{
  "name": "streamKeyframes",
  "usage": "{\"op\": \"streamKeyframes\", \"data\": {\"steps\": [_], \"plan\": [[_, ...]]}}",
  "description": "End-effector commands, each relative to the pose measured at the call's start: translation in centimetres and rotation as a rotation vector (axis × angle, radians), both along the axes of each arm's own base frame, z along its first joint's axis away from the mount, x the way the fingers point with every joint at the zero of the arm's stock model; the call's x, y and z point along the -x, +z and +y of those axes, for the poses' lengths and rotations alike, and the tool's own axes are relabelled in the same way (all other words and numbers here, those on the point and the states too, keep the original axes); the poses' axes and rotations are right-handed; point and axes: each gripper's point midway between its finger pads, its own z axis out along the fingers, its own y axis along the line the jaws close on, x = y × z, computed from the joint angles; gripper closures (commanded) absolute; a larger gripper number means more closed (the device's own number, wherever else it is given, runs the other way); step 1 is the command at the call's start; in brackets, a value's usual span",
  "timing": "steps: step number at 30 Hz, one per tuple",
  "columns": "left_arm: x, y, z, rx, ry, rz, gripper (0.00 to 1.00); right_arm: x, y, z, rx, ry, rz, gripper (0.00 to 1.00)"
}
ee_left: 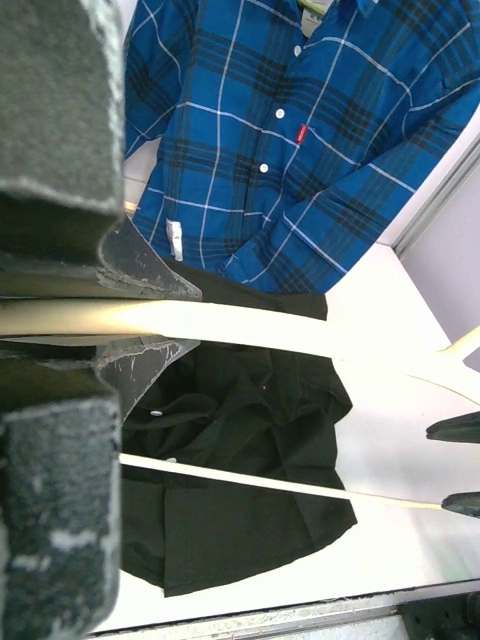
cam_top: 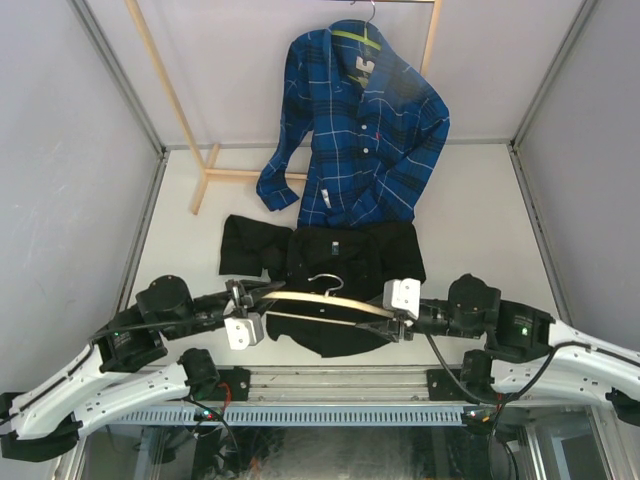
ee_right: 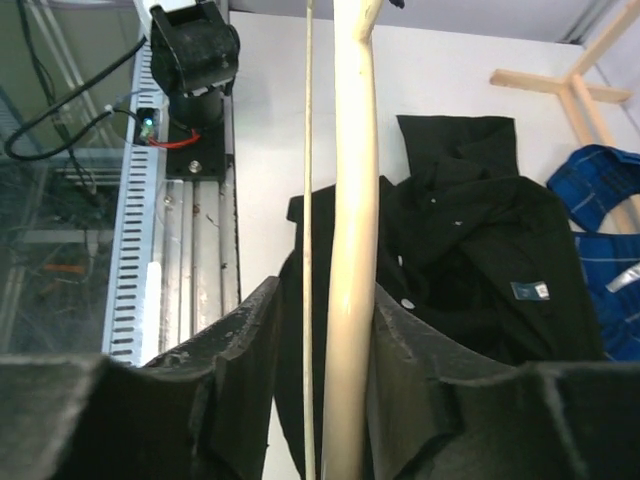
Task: Place the shirt on the hanger
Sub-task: Pick up the hanger from the clothesline, then hang the shirt on the hanger.
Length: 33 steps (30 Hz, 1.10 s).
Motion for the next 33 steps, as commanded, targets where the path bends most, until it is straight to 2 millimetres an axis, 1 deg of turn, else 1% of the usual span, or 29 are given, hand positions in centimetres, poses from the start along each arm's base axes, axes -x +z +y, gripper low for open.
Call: {"op": "streamKeyframes", "data": {"steps": [1, 2, 3, 4, 5, 6, 7, 10, 12, 14, 15, 17, 19, 21, 24, 25, 28, 30, 33], "plan": [[0.1, 1.6, -0.4, 0.073, -0.018, -0.033, 1.00, 0.9, 3.0, 1.8, -0.105, 0.063, 0.048, 0.68], [0.1, 1.6, -0.4, 0.076, -0.017, -0.039, 1.00, 1.0, 2.7, 2.0, -0.098, 0.069, 0.059, 0.71], [0.1, 1.7, -0.4, 0.080, -0.016, -0.044, 1.00, 1.1, 2.9, 2.2, -0.103, 0.076, 0.068, 0.77], [0.1, 1.6, -0.4, 0.082, -0.016, -0.049, 1.00, 1.2, 2.8, 2.4, -0.102, 0.080, 0.082, 0.85], [0.0, 1.5, -0.4, 0.086, -0.010, -0.050, 1.00, 1.1, 2.7, 2.5, -0.105, 0.078, 0.095, 0.97], [-0.2, 1.7, -0.3, 0.097, -0.002, -0.051, 1.00, 1.0, 2.7, 2.6, -0.107, 0.069, 0.109, 1.00], [-0.3, 1.7, -0.3, 0.110, 0.008, -0.048, 0.99, 0.8, 2.8, 2.6, -0.110, 0.055, 0.123, 1.00], [-0.8, 2.3, -0.3, 0.173, 0.043, -0.027, 0.63, -0.1, 2.5, 2.3, -0.109, -0.004, 0.144, 1.00], [-0.8, 2.4, -0.3, 0.204, 0.049, -0.017, 0.26, -1.1, 2.5, 1.8, -0.111, -0.059, 0.155, 1.00], [-1.1, 2.7, -0.2, 0.239, 0.077, 0.004, 0.08, -2.2, 2.2, 1.2, -0.105, -0.115, 0.159, 1.00], [-1.9, 2.9, 0.2, 0.268, 0.131, 0.024, 0.01, -2.9, 2.0, 0.9, -0.104, -0.148, 0.163, 1.00], [-3.7, 3.5, 0.9, 0.360, 0.256, 0.092, 0.00, -4.6, 1.8, 0.3, -0.119, -0.237, 0.193, 1.00], [-5.3, 4.0, 1.7, 0.451, 0.378, 0.166, 0.00, -6.7, 1.7, -0.4, -0.151, -0.377, 0.232, 1.00], [-6.4, 3.9, 2.2, 0.503, 0.469, 0.239, 0.00, -8.4, 1.0, -1.0, -0.146, -0.497, 0.261, 1.00], [-7.6, 3.3, 2.5, 0.552, 0.581, 0.351, 0.00, -9.9, -0.5, -1.2, -0.082, -0.579, 0.276, 1.00], [-8.0, 3.0, 2.6, 0.547, 0.612, 0.367, 0.00, -10.2, -0.6, -1.1, -0.077, -0.589, 0.290, 1.00], [-8.9, 1.9, 2.5, 0.546, 0.711, 0.467, 0.00, -12.1, -1.0, -1.6, -0.082, -0.636, 0.360, 1.00], [-9.2, 1.2, 2.1, 0.530, 0.738, 0.540, 0.00, -13.2, -1.3, -1.9, -0.086, -0.638, 0.430, 1.00], [-10.2, 0.1, 2.1, 0.527, 0.781, 0.639, 0.00, -14.4, -1.8, -2.4, -0.107, -0.634, 0.540, 1.00]]}}
